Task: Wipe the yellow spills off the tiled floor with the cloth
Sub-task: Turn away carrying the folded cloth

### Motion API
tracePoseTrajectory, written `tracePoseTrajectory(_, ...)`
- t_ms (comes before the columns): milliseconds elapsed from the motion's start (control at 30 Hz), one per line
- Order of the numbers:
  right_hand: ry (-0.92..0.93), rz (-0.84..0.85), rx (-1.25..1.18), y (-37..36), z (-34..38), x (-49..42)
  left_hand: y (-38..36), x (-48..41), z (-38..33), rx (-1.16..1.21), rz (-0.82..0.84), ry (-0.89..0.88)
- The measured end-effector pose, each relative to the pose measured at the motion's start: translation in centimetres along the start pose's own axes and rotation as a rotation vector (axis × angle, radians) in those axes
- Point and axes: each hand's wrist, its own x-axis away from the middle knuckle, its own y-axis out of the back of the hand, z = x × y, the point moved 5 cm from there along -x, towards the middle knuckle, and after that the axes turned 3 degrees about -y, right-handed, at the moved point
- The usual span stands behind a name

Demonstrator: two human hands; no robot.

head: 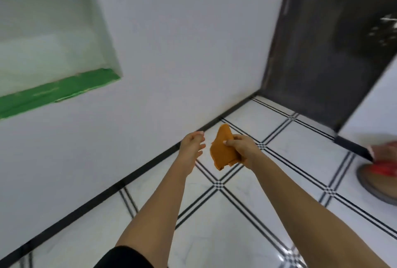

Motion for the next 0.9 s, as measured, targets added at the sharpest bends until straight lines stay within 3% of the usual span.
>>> tracePoseTrajectory(233,-0.031,-0.335,-0.2,24.3,-1.4,-2.4,-25.3,-4.1,1.4,-0.106,0.311,0.074)
tracePoseTrajectory(300,-0.042,-0.353,-0.227,27.0,-1.6,-2.7,-27.9,-4.8,1.4,-0.118,0.331,0.073)
tracePoseTrajectory(633,-0.01,-0.706,-0.531,53.2,-3.4,-8.2,-58.6,-11.8,5.2,-0.252,0.698,0.133)
tracePoseTrajectory(900,-0.085,-0.836,-0.673,70.9,-3.1,-14.9,-79.3,-18.7,5.9,-0.329,0.867,0.197)
